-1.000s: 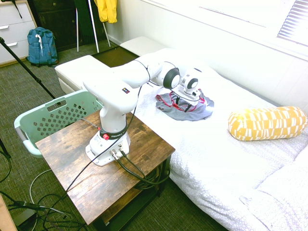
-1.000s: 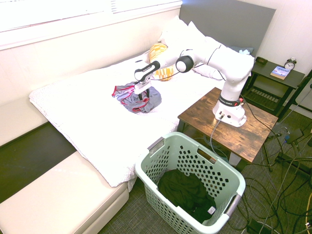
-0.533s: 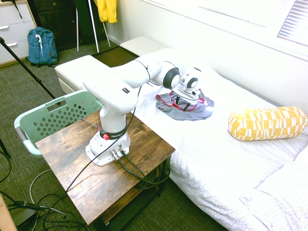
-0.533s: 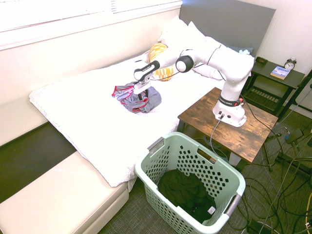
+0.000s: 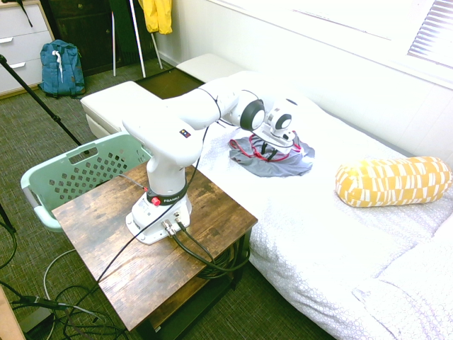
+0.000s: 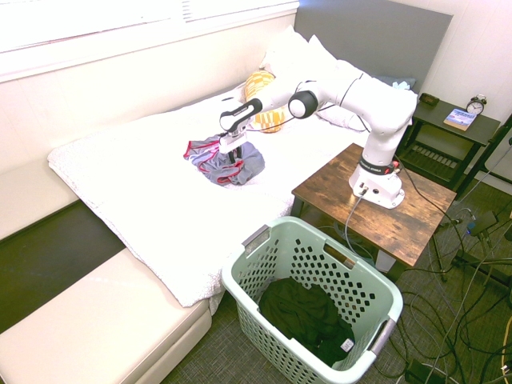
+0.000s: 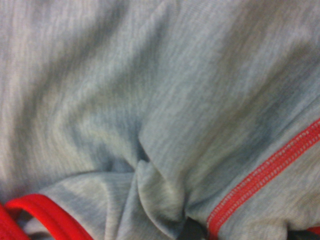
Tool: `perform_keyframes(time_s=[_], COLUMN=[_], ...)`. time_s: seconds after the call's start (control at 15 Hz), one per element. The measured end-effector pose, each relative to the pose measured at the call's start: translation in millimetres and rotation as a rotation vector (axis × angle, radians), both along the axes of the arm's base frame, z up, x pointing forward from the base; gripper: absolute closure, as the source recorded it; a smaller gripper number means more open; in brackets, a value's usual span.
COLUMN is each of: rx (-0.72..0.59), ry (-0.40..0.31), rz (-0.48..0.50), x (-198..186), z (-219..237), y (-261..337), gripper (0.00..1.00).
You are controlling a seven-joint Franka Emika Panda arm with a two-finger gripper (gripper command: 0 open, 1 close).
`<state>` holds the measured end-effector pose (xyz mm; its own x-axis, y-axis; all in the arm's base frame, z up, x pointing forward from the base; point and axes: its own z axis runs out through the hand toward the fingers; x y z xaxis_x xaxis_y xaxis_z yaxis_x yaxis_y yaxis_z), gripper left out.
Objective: Put my clothes in the laundry bag
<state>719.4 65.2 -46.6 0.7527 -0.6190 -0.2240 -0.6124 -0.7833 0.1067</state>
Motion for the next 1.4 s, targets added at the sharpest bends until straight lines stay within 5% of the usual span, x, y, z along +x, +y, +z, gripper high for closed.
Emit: perform_keyframes(time_s=[0.8,1.13,1.4], rx=[0.052,0.058,0.040], ry=[0.018,-0.105,-0.174], rz=[-0.036,0.025,0.109], x=[14.8,59.0,49.4], z=[34.7,206.7,328.5], y=[1.2,39.2,91.6], gripper=[1.00,1.00,1.00])
